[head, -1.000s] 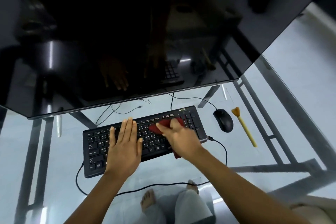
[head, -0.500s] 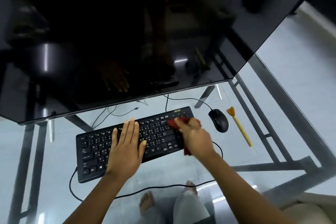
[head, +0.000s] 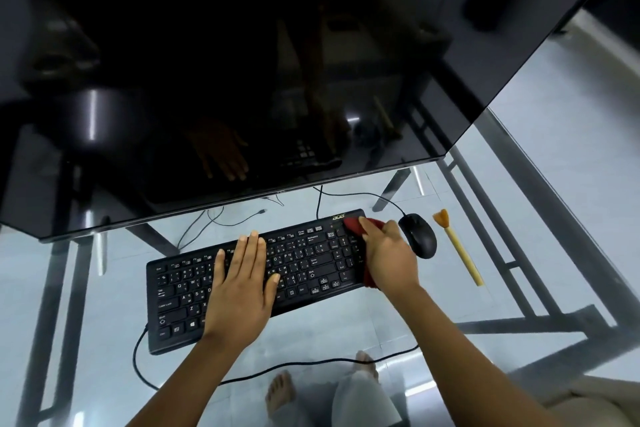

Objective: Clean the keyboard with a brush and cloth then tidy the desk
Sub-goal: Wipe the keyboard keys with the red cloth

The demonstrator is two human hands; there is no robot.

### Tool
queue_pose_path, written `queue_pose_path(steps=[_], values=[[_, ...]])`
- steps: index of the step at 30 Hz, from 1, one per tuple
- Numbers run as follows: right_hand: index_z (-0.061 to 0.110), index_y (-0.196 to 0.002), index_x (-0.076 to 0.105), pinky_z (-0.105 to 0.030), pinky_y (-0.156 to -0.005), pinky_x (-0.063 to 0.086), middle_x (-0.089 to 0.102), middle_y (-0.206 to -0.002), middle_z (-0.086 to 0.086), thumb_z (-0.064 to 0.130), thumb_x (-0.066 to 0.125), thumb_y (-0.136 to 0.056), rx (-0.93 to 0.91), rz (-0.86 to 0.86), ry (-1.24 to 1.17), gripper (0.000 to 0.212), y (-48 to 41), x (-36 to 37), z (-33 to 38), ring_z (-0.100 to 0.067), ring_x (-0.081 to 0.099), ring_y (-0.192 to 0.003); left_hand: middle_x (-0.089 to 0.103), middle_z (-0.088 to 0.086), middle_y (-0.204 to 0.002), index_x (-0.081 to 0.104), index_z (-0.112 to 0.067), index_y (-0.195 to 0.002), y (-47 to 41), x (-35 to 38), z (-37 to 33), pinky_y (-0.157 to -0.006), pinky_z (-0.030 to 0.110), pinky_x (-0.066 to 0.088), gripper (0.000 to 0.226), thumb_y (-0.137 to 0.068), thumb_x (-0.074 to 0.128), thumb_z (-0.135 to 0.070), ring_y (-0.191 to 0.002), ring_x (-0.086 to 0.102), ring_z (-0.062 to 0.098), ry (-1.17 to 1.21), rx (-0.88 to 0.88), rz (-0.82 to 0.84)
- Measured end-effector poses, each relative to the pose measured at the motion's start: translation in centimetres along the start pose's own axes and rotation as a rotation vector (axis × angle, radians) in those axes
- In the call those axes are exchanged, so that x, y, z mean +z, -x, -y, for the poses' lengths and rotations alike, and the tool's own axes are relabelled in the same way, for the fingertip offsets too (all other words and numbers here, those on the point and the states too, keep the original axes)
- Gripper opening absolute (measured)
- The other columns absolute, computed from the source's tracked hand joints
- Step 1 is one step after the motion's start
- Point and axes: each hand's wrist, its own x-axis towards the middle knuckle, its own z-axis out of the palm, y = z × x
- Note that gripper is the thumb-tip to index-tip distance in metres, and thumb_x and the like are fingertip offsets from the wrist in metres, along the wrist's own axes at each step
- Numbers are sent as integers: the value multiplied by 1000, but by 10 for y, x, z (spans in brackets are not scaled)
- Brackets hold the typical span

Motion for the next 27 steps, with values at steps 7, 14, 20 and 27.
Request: queue_pose_path(steps=[7,14,20,27], values=[[34,-138,44,-38,-70,56,50,-120,-11,25,39,-101,-66,15,139,39,-35,-9,16,-33,68,-80,11,5,-159,17,-9,-151,-2,1,2,-116,49,5,65,-100,15,-49,-147,1,19,-1,34,14],[38,-136,44,-41,-73,57,52,-117,-9,25,41,-99,-223,108,86,39,-16,8,51,-32,68,-82,13,7,-159,19,-7,-150,-2,0,2,-116,50,7,66,-99,14,-50,-147,3,20,1,27,26],[37,-135,46,-41,-75,56,49,-119,-11,20,39,-99,-4,75,25,41,-21,0,42,-33,66,-85,16,8,-158,21,-7,-150,-3,0,2,-115,51,10,67,-99,14,-50,-147,7,22,-7,15,33],[38,-137,42,-42,-78,56,49,-117,-10,29,35,-100,-38,51,28,38,-24,1,29,-34,66,-85,7,3,-160,12,-12,-152,-3,-4,7,-116,44,-1,67,-99,15,-54,-147,-2,16,41,55,52]])
